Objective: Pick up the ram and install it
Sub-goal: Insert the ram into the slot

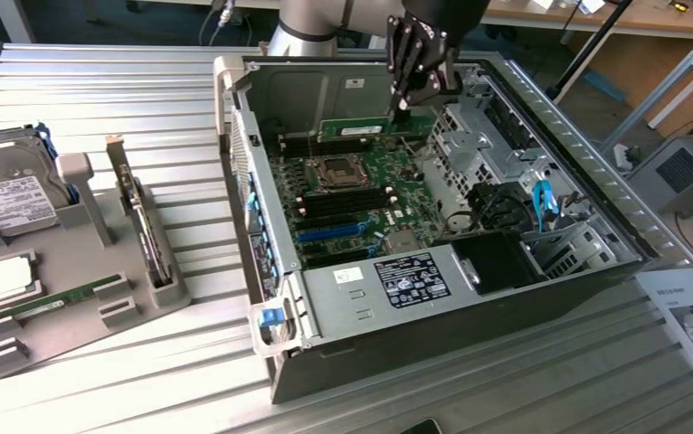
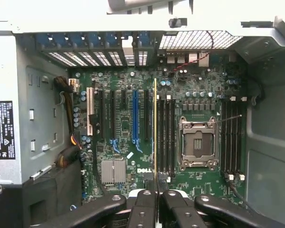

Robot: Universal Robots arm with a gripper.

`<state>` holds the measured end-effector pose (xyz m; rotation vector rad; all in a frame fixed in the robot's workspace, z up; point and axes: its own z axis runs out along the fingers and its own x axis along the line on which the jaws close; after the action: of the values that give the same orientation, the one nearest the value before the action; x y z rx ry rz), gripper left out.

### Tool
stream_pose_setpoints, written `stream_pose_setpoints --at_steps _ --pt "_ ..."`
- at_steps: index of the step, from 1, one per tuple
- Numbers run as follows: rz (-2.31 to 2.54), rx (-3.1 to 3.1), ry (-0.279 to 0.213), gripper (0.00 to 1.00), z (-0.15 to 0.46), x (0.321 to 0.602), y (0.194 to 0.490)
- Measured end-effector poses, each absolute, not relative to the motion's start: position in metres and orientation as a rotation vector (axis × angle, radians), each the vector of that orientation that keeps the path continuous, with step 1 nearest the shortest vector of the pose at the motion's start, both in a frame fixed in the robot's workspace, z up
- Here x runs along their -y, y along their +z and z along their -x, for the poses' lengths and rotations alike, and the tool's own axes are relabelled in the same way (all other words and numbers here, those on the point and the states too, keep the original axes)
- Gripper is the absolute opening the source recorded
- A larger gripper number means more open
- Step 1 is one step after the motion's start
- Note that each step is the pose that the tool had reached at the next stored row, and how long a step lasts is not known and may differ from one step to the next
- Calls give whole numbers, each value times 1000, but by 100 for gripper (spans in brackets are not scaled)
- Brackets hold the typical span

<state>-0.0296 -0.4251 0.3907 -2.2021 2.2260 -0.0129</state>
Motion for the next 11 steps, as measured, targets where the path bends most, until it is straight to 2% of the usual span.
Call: stream_pose_setpoints --at_steps 11 --pt "2200 -2228 -14 12 30 422 378"
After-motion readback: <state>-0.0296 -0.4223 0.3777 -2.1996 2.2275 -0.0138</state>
